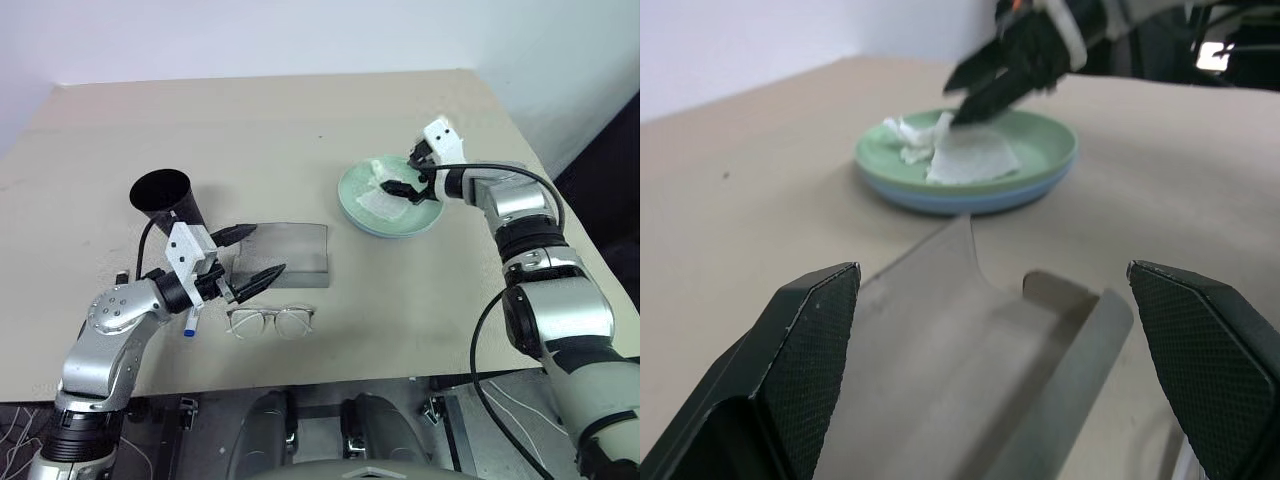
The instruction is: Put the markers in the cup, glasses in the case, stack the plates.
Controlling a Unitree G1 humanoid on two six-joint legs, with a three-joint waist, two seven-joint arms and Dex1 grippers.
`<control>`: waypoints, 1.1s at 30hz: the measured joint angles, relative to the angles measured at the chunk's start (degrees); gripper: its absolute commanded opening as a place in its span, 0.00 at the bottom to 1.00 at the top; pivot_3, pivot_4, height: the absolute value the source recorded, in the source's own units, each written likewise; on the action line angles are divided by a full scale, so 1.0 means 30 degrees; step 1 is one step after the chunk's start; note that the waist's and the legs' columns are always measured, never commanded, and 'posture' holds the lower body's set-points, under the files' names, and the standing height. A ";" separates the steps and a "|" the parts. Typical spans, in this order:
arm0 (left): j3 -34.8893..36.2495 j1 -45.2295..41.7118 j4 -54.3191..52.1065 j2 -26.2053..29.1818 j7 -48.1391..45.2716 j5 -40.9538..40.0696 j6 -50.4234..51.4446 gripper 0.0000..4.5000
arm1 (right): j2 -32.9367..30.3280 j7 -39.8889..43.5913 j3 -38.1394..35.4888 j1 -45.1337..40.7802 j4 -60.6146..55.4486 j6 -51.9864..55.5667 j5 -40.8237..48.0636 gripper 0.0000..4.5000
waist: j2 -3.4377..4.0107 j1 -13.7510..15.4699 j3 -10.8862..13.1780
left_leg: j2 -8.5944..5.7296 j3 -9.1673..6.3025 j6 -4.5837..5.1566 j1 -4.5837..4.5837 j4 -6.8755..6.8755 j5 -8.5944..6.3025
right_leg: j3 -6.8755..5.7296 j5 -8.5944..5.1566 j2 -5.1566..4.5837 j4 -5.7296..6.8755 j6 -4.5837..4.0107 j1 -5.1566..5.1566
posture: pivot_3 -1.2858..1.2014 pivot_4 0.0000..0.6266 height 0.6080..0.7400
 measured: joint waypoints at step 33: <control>0.6017 0.5465 -0.3124 0.1417 0.0774 -0.2361 0.2122 1.00 | 0.1327 1.2660 0.7981 0.1978 -1.2518 0.9964 0.5623 0.99 | 0.0003 -0.0090 0.0001 | -0.0009 -0.0019 -0.0016 -0.0043 -0.0077 -0.0022 | -0.0003 -0.0004 -0.0076 -0.0052 -0.0049 -0.0084 | 0.52 0.24 0.81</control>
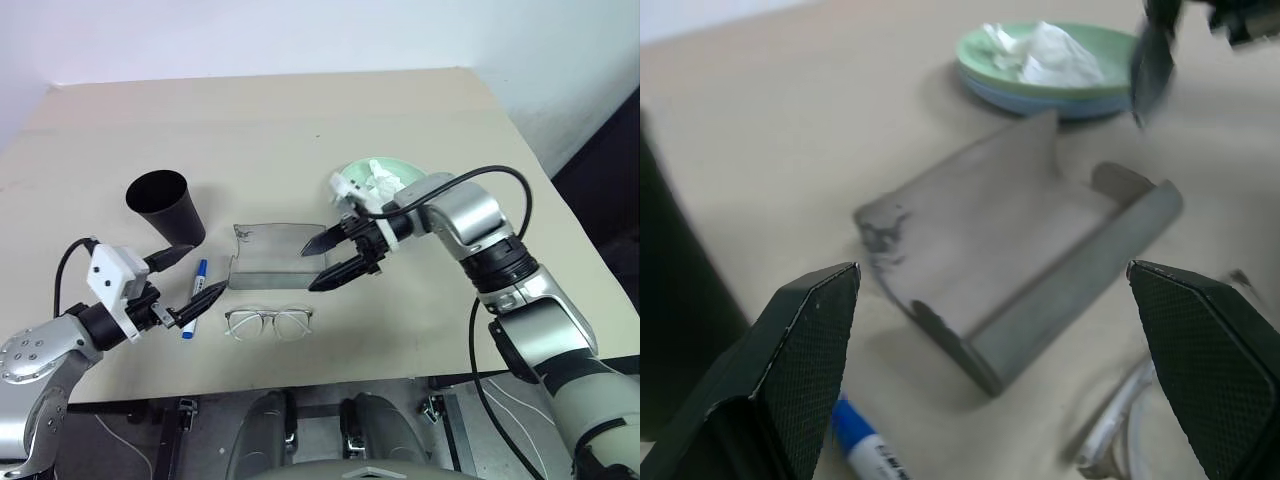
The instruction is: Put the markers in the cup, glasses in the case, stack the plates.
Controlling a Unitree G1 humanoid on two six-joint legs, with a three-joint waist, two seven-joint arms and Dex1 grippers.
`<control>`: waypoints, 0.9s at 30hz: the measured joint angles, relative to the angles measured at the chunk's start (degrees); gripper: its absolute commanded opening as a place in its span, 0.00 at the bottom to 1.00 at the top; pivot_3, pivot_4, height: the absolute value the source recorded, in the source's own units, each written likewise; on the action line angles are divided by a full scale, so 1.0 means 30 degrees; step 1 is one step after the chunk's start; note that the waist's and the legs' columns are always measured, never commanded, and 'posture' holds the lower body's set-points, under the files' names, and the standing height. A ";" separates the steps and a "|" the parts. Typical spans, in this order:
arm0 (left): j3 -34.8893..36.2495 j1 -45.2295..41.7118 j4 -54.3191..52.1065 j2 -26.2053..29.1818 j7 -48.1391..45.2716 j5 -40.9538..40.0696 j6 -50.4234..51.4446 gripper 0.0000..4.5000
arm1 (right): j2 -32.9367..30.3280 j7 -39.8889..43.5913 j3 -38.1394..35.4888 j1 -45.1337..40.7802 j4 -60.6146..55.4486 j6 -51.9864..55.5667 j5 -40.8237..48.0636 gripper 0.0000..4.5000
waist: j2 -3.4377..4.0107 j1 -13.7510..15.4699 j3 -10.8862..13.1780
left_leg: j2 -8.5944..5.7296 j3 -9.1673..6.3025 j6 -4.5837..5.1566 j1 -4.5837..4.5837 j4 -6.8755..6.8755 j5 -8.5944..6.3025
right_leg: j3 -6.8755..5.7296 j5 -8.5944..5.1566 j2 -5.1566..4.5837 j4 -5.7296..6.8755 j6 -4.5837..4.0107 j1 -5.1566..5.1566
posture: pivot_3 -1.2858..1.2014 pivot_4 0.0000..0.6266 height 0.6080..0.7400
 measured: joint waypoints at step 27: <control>-0.0061 0.0033 -0.0011 -0.0257 0.1120 -0.0118 -0.0433 1.00 | 0.4695 0.1706 0.4395 -0.1761 0.4999 -0.1848 -0.3430 0.99 | -0.0003 -0.0465 -0.0002 | -0.0019 0.0001 -0.0049 -0.0048 -0.0012 -0.0030 | -0.0005 0.0014 -0.0023 0.0003 -0.0020 -0.0062 | 0.52 0.24 0.81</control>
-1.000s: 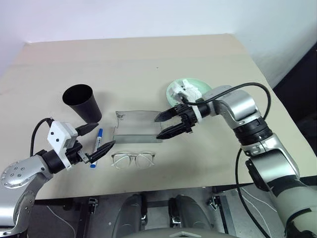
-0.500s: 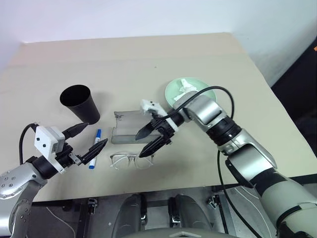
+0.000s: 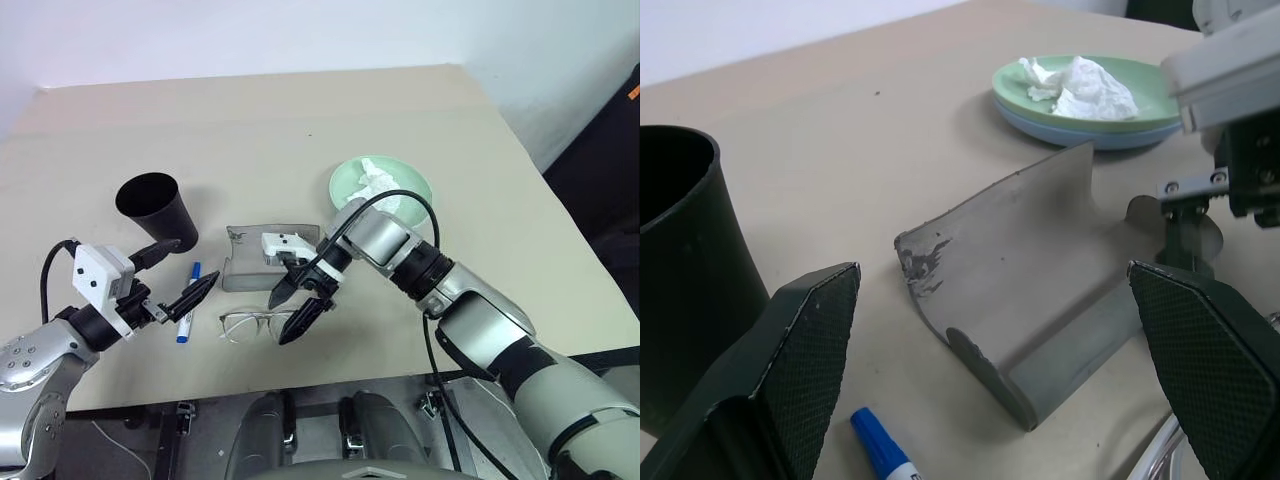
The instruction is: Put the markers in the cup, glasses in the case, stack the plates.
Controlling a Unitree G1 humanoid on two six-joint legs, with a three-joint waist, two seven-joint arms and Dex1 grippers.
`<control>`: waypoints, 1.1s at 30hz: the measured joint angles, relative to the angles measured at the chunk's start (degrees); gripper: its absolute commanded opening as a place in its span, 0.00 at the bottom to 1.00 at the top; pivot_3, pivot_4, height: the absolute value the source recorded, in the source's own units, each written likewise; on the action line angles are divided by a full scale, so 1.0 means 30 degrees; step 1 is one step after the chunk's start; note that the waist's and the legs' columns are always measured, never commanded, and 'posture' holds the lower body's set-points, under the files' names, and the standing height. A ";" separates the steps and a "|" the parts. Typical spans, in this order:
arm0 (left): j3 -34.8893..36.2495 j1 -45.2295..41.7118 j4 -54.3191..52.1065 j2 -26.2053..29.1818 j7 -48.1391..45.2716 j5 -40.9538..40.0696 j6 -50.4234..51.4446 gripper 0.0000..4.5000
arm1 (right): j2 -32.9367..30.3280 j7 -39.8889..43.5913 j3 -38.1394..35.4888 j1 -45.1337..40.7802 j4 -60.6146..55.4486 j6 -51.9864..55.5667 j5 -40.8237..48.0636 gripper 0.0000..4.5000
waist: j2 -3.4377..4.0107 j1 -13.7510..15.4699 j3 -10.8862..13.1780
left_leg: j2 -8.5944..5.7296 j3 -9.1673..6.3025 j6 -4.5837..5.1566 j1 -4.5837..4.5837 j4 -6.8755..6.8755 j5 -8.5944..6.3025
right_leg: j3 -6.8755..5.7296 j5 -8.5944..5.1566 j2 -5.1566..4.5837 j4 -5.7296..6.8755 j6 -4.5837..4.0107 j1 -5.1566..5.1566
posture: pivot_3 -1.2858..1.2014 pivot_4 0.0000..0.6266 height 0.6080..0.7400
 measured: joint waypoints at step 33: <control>-0.0614 0.0641 0.1290 -0.0638 -0.1004 0.1261 -0.1786 1.00 | 0.2150 -0.0534 0.0006 -0.0420 0.1165 -0.0013 -0.0939 0.01 | -0.0005 -0.0421 -0.0006 | -0.0012 0.0010 -0.0014 -0.0015 -0.0037 -0.0005 | -0.0024 0.0018 -0.0045 0.0003 -0.0036 -0.0036 | 0.52 0.24 0.81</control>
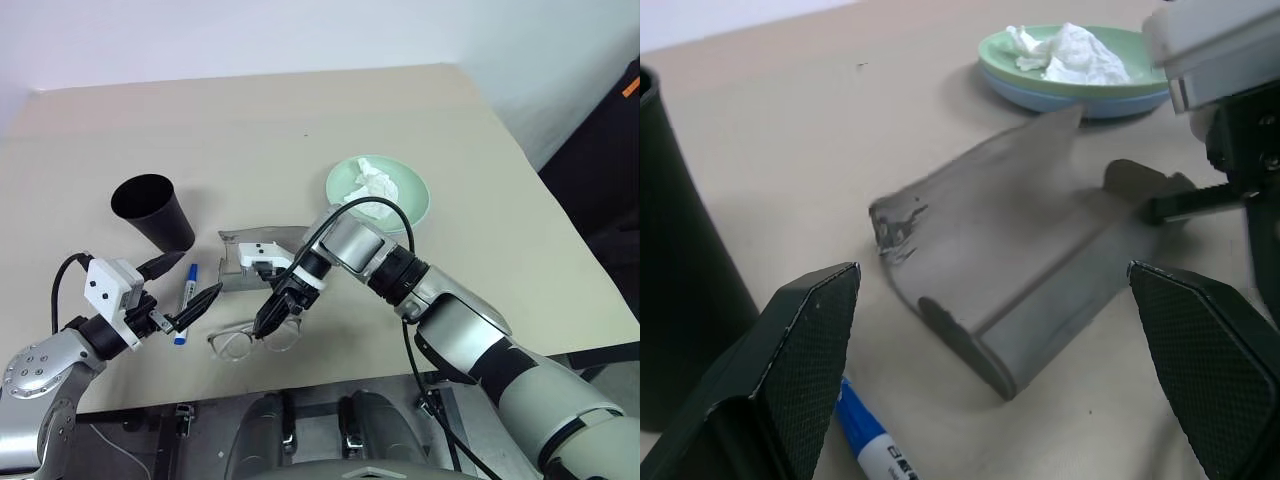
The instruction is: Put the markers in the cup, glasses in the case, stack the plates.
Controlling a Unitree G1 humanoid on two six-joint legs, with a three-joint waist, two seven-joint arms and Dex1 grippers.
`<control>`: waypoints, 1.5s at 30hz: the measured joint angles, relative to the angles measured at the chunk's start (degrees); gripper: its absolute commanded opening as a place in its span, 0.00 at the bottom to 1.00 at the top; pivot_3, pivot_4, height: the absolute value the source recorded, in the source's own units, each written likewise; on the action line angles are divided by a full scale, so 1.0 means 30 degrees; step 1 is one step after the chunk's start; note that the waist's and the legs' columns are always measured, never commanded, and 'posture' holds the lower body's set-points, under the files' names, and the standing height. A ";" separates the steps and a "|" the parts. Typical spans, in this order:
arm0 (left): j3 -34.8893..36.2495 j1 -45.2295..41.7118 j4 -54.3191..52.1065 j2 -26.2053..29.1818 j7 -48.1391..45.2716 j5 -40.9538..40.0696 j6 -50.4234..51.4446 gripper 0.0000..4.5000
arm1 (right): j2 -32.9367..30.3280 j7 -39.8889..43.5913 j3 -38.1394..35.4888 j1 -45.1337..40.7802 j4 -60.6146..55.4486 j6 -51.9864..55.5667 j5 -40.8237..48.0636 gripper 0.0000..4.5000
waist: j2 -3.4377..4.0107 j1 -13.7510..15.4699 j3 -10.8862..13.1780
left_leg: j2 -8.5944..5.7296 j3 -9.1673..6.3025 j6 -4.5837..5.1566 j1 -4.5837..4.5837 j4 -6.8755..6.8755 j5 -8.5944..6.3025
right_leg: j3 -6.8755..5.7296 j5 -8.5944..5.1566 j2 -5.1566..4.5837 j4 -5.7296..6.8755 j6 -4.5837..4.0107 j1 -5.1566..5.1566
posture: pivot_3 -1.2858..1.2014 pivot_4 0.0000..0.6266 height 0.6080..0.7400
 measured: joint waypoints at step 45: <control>0.0263 0.1438 -0.0634 -0.0557 0.1194 0.0022 -0.0733 1.00 | -0.0244 -0.1235 -0.4647 -0.5857 1.1927 -0.9340 -0.2945 0.01 | -0.0002 -0.0019 -0.0001 | -0.0009 0.0074 0.0111 -0.0191 -0.0024 0.0086 | -0.0190 0.0007 -0.0120 -0.0003 0.0010 -0.0135 | 0.52 0.24 0.81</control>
